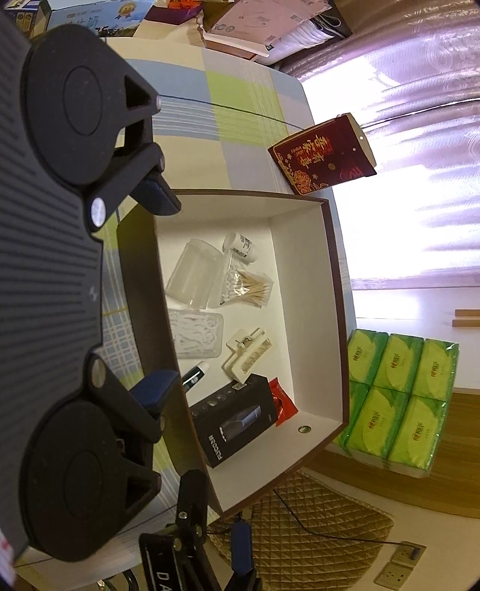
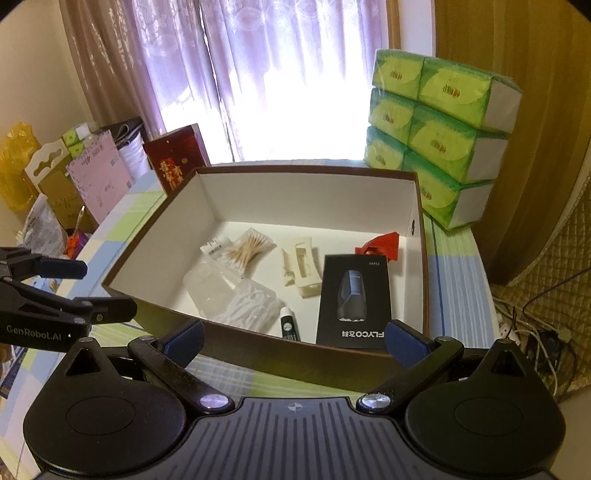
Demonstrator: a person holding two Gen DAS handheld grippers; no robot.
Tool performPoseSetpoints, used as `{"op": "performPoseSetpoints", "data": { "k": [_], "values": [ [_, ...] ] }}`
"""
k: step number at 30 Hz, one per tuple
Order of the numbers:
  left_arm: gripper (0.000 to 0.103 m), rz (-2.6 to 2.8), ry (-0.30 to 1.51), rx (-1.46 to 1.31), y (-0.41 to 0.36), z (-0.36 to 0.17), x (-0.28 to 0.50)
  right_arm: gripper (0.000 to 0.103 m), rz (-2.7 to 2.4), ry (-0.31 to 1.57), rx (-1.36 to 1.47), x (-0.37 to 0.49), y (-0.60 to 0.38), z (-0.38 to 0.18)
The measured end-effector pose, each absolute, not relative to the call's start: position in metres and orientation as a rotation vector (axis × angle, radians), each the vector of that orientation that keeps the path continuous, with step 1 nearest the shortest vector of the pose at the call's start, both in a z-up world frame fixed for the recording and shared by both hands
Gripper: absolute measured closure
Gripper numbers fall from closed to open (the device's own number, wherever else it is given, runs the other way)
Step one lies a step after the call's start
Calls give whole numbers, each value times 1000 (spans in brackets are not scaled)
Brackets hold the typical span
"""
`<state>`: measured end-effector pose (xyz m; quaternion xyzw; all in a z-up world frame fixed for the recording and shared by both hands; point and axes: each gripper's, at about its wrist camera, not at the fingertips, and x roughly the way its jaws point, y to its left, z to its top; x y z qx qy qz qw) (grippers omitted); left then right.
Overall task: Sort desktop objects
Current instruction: 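Open both grippers and withdraw them from the box toward the table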
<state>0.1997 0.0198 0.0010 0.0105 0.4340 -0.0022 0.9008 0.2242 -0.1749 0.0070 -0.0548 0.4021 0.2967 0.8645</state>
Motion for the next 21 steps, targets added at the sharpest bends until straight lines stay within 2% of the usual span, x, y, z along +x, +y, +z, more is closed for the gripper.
{"op": "performPoseSetpoints", "data": {
  "k": [12,21],
  "values": [
    [15,1,893,-15,22,-1,160,2,619,834,-90,188,-188,8],
    [15,19,939,-27,21,-28,136,2,604,890,-92,170,-198,-15]
  ]
}}
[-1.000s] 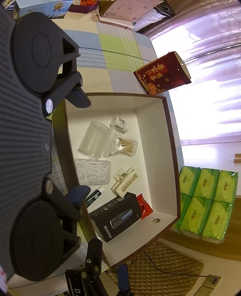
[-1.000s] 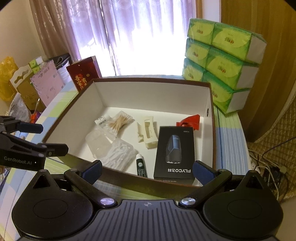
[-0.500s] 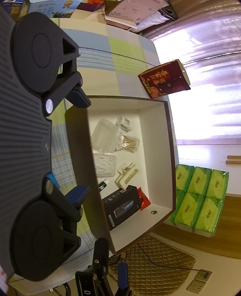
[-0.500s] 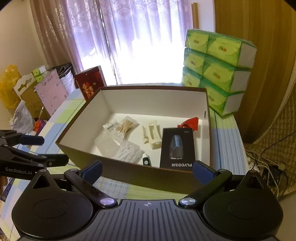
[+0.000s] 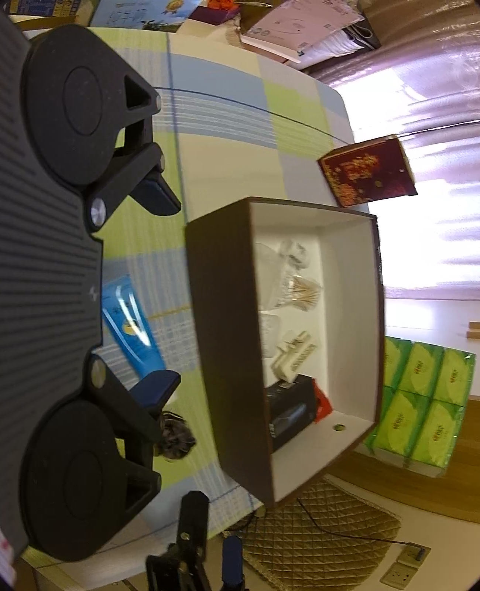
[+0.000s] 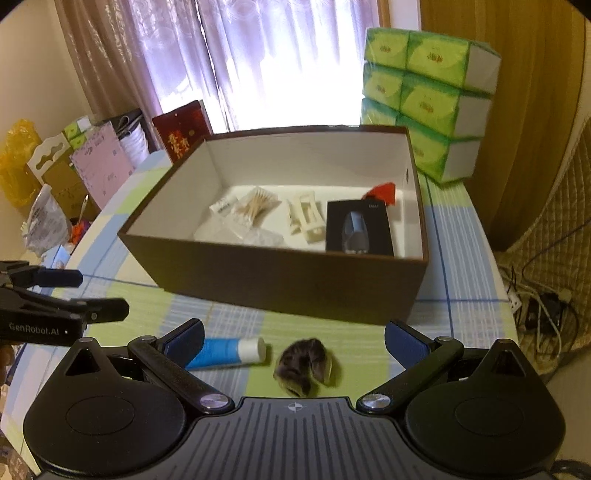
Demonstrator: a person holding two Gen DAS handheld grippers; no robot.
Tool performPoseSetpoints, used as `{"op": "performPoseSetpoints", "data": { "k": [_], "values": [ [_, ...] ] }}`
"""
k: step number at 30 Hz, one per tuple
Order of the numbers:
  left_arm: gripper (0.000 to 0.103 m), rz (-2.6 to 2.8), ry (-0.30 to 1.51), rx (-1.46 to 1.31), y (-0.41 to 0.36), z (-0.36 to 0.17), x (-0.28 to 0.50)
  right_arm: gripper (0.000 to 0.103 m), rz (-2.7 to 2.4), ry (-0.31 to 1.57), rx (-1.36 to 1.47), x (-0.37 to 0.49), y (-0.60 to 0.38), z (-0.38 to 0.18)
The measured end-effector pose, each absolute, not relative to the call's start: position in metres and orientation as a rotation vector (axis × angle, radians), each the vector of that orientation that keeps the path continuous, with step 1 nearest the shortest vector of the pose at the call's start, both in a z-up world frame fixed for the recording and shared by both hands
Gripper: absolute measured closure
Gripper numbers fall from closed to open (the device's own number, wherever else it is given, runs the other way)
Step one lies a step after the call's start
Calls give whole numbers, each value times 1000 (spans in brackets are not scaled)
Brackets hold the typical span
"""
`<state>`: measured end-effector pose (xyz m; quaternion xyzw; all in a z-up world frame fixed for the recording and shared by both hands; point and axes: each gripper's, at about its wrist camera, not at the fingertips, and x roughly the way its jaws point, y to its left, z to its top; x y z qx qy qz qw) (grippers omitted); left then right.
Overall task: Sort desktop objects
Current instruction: 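Open both grippers and withdraw them from the box toward the table, then grasp the blue toothpaste tube with the left gripper while the right gripper grasps the scrunchie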
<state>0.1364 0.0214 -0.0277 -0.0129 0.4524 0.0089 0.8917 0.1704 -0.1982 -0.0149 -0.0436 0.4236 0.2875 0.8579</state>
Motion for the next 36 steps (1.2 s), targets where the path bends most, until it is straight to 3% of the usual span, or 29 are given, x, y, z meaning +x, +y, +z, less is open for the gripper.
{"op": "performPoseSetpoints", "data": {
  "k": [27,36],
  "values": [
    [15,-38,992,15,5,-62,116,2,561,995,-118,149,-213,-64],
    [23,-98,1017,45,0,-86,119,2,541,1046,-131,150,-216,-86]
  ]
}}
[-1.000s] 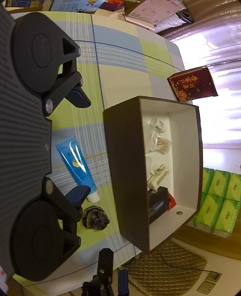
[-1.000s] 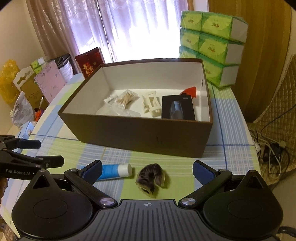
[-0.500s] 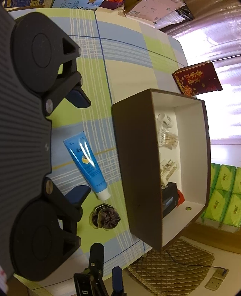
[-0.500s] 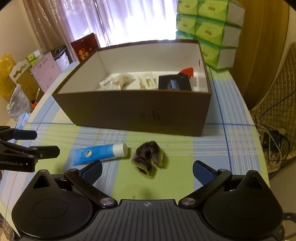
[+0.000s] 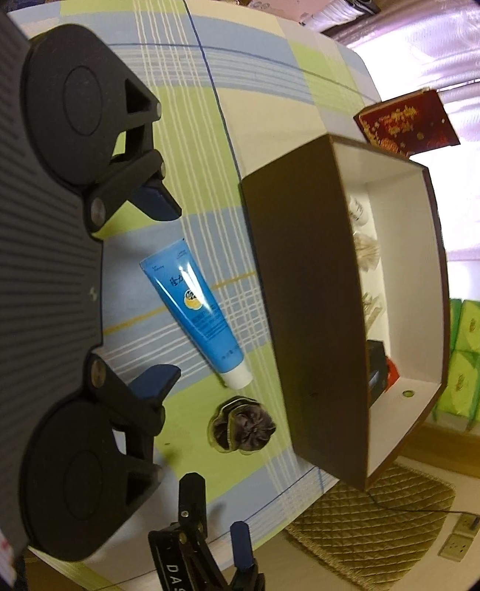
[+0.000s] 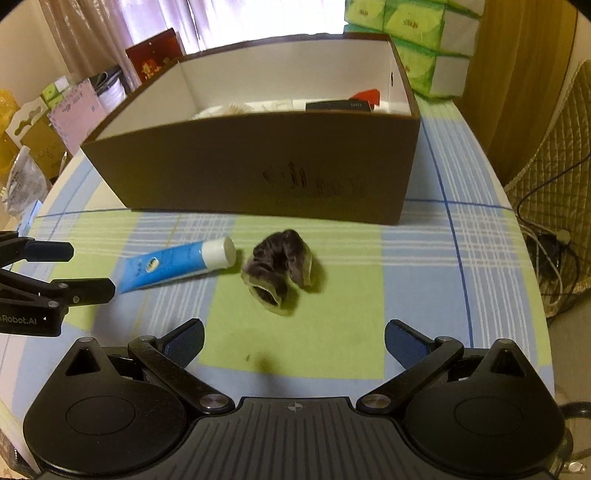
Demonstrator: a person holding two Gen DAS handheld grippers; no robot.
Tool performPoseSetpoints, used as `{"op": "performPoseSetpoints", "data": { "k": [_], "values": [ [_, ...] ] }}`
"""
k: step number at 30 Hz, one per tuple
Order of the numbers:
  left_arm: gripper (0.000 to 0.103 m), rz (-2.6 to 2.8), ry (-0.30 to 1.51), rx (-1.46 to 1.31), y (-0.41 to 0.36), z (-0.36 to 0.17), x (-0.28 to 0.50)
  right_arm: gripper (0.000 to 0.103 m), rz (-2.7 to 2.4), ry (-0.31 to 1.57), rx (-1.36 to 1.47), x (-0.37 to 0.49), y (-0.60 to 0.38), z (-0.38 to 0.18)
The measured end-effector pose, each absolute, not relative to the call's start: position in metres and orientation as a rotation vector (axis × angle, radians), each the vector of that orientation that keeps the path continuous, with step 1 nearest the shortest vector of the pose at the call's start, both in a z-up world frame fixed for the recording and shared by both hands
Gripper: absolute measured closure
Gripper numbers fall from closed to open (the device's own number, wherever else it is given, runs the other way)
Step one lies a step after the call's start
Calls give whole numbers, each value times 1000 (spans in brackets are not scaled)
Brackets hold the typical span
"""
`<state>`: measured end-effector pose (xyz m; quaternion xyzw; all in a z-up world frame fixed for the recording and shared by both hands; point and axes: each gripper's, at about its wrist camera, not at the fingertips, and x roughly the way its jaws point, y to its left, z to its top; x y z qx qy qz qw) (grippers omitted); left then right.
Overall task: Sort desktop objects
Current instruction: 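Grasp the blue toothpaste tube with the left gripper while the right gripper grasps the scrunchie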
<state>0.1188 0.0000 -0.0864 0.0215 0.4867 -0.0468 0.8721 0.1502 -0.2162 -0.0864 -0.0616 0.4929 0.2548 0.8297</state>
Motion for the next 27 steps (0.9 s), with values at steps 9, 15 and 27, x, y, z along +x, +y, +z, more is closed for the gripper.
{"op": "performPoseSetpoints", "data": {
  "k": [9,15,27],
  "values": [
    [31,-214,1032,133,-12,-117,137,2,503,1093,-121,159,-225,-102],
    [31,-294,1047,220,-21,-136,160,2,472,1122,-116,161,-232,-111],
    [55,-349,1057,170,-14,-145,179,2,435,1150,-96,166,-239,-114]
  ]
}}
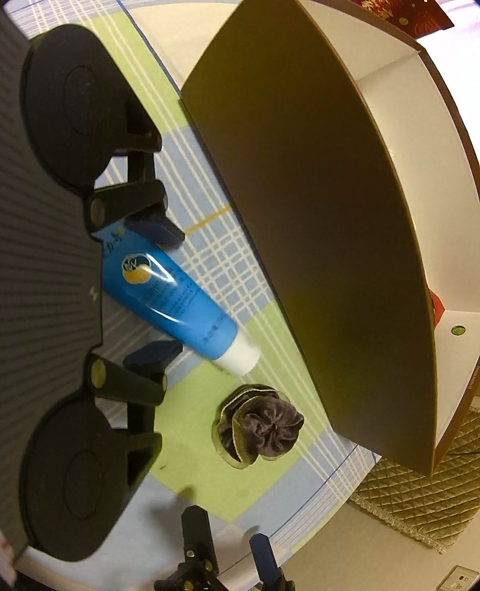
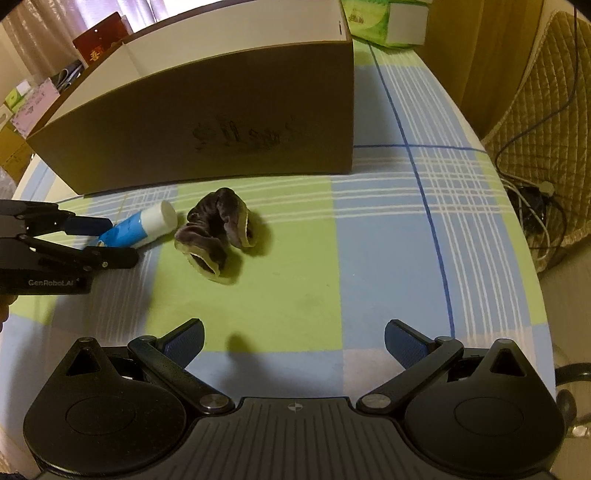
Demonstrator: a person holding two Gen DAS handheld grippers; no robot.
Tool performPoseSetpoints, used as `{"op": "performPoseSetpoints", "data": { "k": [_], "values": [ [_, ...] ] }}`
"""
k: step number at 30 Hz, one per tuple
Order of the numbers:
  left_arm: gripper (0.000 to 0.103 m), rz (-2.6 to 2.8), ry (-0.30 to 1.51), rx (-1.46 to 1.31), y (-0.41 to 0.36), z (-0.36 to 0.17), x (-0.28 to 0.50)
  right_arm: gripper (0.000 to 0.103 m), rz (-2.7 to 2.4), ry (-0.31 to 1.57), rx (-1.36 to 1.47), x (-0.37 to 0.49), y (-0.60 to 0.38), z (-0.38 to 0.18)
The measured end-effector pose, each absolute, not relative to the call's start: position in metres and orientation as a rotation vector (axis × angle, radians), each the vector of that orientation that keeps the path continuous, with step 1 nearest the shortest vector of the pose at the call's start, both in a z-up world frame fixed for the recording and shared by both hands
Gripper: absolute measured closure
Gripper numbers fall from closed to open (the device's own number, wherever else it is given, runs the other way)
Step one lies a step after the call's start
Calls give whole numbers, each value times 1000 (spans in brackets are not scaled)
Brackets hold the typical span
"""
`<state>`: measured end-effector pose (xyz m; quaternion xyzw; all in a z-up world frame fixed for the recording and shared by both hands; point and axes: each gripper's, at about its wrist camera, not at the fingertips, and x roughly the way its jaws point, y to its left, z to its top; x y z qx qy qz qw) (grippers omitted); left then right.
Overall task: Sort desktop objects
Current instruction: 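Grasp the blue toothpaste tube with the left gripper while the right gripper grasps the scrunchie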
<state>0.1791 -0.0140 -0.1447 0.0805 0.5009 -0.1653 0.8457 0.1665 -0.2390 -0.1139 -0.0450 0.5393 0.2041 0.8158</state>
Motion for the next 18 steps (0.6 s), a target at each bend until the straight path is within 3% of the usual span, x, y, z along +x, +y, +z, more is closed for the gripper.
{"op": "performPoseSetpoints", "data": {
  "k": [5,15,18],
  "values": [
    [68,-288,1057,138,-9,-142,168,2,446,1151,-100,167,-234,-114],
    [67,-158,1109,29,7,-137,145,2,458,1149,-106,166,-230,-117],
    [63,-181,1111,8,8,-137,152,2,462,1145,-105,166,-228,-117]
  ]
}}
